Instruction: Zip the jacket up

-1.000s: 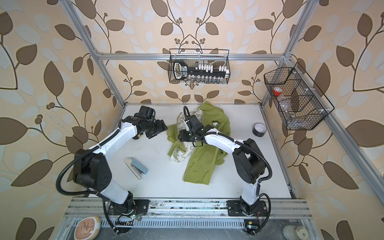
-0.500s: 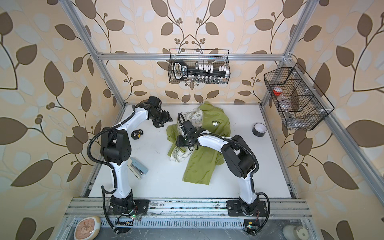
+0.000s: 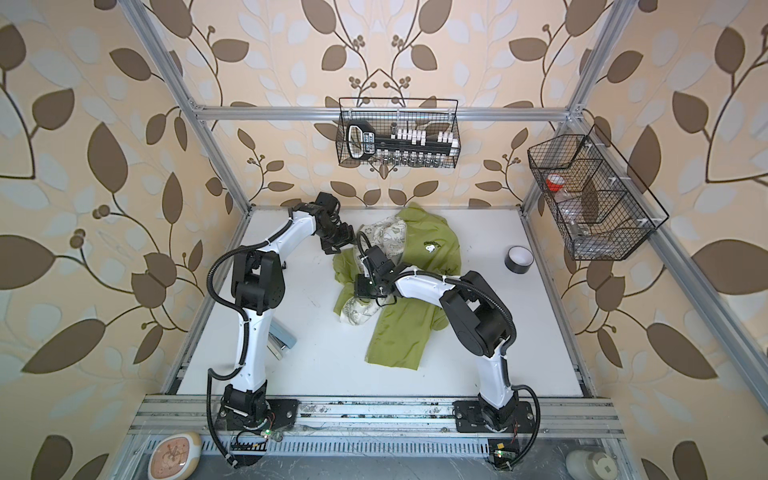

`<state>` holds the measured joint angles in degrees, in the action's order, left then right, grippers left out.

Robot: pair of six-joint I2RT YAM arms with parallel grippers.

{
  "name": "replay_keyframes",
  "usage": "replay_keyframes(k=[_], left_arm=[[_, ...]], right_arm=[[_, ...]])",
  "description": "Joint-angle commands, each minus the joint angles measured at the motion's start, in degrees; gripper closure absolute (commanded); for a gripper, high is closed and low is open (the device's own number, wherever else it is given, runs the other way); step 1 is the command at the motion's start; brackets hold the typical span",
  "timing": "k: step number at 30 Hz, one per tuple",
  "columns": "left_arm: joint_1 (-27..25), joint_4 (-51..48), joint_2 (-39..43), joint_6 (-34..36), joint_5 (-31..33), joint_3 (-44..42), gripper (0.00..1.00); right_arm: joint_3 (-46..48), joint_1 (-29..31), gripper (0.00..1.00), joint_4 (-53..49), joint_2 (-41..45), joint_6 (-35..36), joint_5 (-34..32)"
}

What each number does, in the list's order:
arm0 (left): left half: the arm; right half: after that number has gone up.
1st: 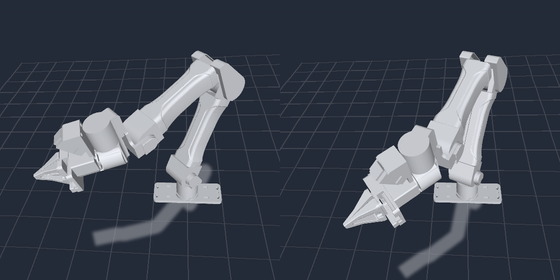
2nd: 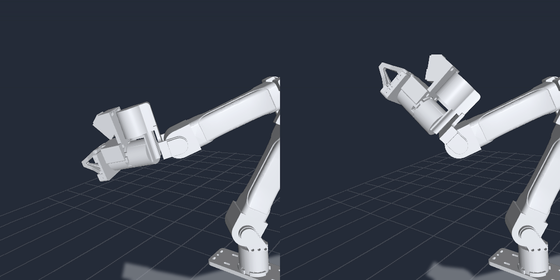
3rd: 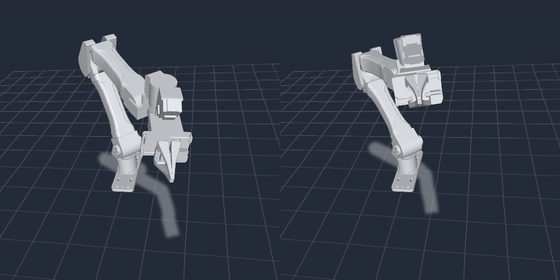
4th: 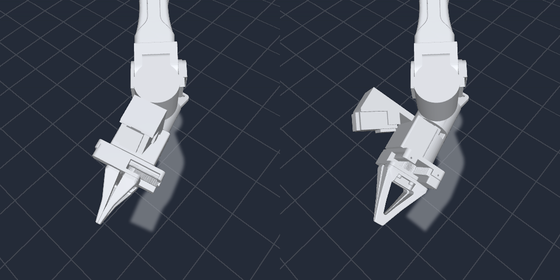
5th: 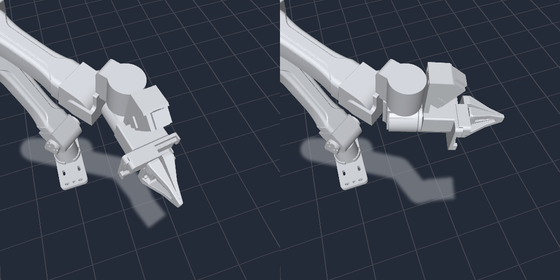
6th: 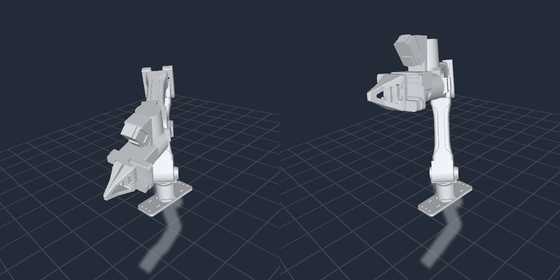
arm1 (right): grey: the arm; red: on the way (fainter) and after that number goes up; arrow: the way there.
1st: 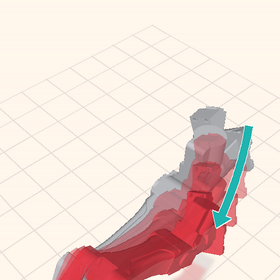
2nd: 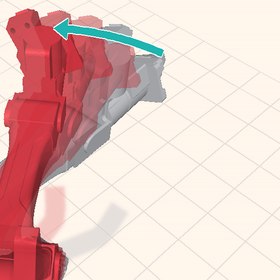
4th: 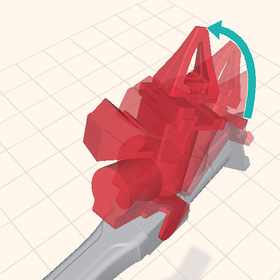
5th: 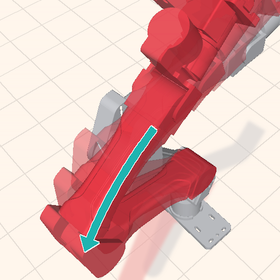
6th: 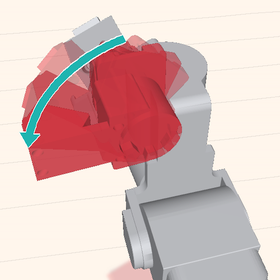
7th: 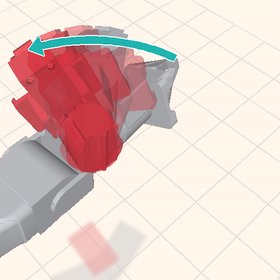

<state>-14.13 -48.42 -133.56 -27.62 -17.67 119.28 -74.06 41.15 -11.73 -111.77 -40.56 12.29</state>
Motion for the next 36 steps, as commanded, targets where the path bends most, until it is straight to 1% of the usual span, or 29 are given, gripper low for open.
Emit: replay_keyframes(k=[1, 4, 6, 10, 11, 16, 19, 21, 24, 26, 27, 29, 32, 34, 36], left_arm=[[-0.11, -2.02, -1.55, 2.39, 0.88, 4.47, 0.27], [-0.20, -2.65, -4.22, 2.83, 0.28, 8.14, 0.27], [-0.41, -3.30, -5.51, 3.17, 0.68, 10.18, 0.27], [-0.46, -3.95, -7.42, 3.38, 2.12, 12.66, 0.27], [-0.47, -3.57, -8.47, 3.58, 3.05, 13.83, 0.28], [-0.46, -2.18, -11.49, 5.08, 5.23, 17.53, 0.30], [-0.46, -2.54, -14.09, 5.42, 4.89, 20.78, 0.31], [-0.46, -2.55, -15.57, 5.48, 3.91, 22.44, 0.35], [-0.46, -1.29, -16.86, 5.13, 2.49, 22.89, 0.42], [-0.55, -0.31, -17.10, 5.00, 1.27, 22.77, 0.49], [-0.60, 0.09, -17.05, 4.90, 0.90, 22.75, 0.53], [-0.56, 1.01, -16.63, 4.63, 0.33, 22.66, 0.66], [-0.55, 2.30, -14.46, 4.03, 0.05, 22.66, 0.82], [-0.48, 3.34, -12.28, 3.70, -0.34, 22.66, 0.89], [-0.35, 3.90, -9.76, 3.14, -0.02, 22.75, 0.93]], right_arm=[[5.49, 0.34, 1.00, 2.08, 7.87, -0.88, -0.78], [10.16, 0.34, 1.00, 2.41, 13.08, -1.33, -1.58], [11.94, 0.38, 1.00, 2.49, 15.05, -1.54, -1.97], [14.85, 0.34, 1.00, 2.71, 18.17, -1.85, -2.36], [18.07, 0.43, 1.00, 2.64, 21.28, -2.16, -2.97], [23.67, 0.42, 1.00, 2.06, 27.67, -2.73, -4.62], [26.38, 0.51, 1.00, 1.80, 31.05, -3.08, -4.93], [27.83, 0.76, 1.00, 1.36, 33.18, -2.80, -5.34], [29.96, 1.76, 1.00, 1.34, 35.25, -1.78, -5.83], [31.20, 2.69, 1.00, 1.40, 36.08, -1.07, -6.20], [31.70, 3.24, 1.00, 1.53, 36.25, -0.92, -6.43], [32.74, 4.67, 1.00, 2.00, 36.36, -0.53, -6.92], [33.28, 6.82, 1.00, 3.01, 35.55, 0.06, -7.70], [33.14, 8.05, 1.00, 4.08, 34.40, 0.39, -7.90], [33.02, 8.89, 1.00, 5.70, 33.09, 0.36, -7.36]])
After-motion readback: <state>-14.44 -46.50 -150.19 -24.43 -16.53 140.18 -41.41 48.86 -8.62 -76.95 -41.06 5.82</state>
